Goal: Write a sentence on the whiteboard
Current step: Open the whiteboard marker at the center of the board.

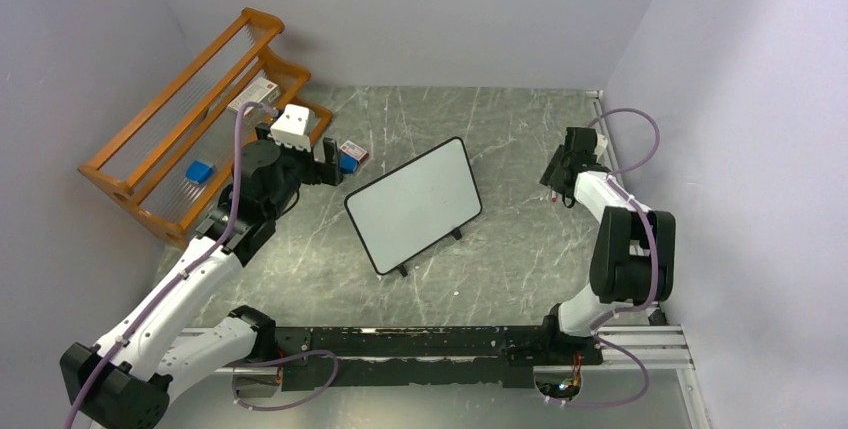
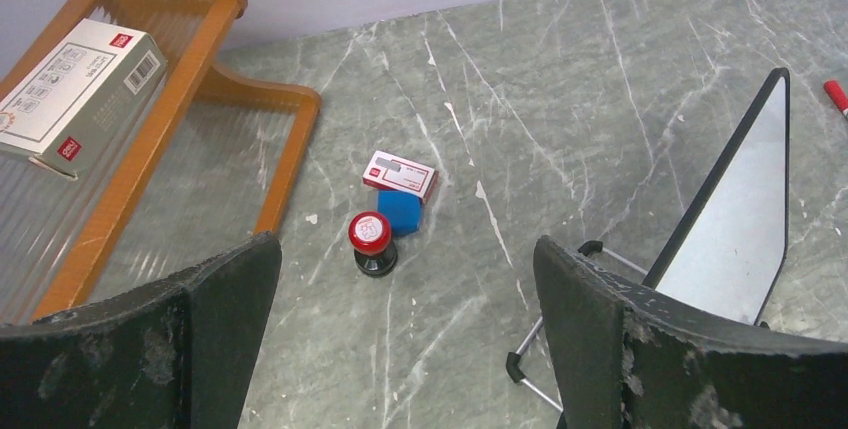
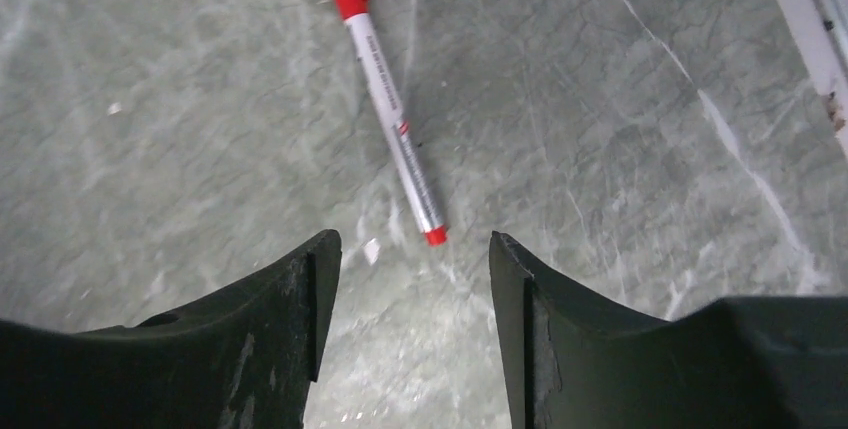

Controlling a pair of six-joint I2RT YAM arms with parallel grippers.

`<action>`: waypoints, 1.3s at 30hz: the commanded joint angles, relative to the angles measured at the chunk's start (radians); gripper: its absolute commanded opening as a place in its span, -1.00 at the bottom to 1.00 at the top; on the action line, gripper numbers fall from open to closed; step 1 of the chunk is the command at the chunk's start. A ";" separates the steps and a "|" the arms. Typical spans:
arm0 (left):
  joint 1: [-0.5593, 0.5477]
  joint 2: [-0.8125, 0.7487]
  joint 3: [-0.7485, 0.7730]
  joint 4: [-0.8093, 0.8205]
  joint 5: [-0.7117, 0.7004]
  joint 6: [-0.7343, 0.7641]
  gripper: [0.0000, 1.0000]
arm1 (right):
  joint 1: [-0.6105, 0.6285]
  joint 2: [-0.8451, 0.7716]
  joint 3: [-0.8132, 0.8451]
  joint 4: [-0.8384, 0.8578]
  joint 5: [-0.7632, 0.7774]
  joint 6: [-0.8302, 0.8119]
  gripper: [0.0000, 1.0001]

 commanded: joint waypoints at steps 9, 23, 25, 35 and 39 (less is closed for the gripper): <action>0.007 -0.023 -0.036 0.071 -0.022 0.025 1.00 | -0.067 0.250 0.115 0.079 -0.075 -0.022 -0.12; 0.006 0.016 -0.053 0.075 -0.028 0.028 1.00 | -0.058 0.347 0.195 0.003 -0.133 -0.036 -0.83; 0.006 0.020 -0.055 0.076 -0.013 0.023 1.00 | -0.043 0.317 0.175 0.014 -0.137 -0.032 -0.94; 0.006 -0.028 -0.028 0.058 0.046 -0.001 1.00 | 0.014 0.051 0.119 -0.024 -0.158 -0.036 -1.00; 0.006 -0.026 0.025 0.004 0.067 -0.065 1.00 | 0.054 -0.091 0.088 -0.057 -0.196 -0.046 -1.00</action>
